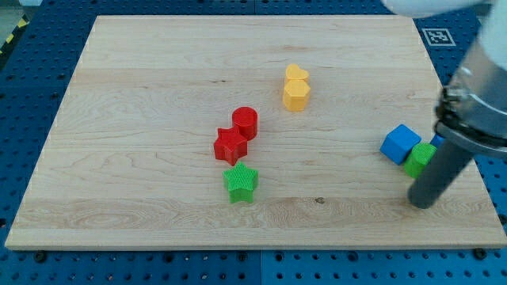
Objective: Separate the green circle from the blue blocks
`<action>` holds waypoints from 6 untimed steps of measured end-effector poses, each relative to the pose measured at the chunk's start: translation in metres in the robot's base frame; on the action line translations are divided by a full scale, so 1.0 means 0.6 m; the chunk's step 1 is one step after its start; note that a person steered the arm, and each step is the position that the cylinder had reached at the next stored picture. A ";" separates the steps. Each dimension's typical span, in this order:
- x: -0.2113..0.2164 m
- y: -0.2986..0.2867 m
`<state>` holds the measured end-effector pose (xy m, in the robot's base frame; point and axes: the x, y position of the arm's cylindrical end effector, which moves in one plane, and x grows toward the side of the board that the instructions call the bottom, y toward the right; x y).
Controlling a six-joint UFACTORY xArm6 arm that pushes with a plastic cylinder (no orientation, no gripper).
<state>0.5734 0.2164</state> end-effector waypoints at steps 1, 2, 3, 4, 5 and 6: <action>0.000 0.028; -0.026 0.044; -0.060 0.050; -0.086 0.050; -0.128 0.050; -0.146 0.050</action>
<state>0.4859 0.2466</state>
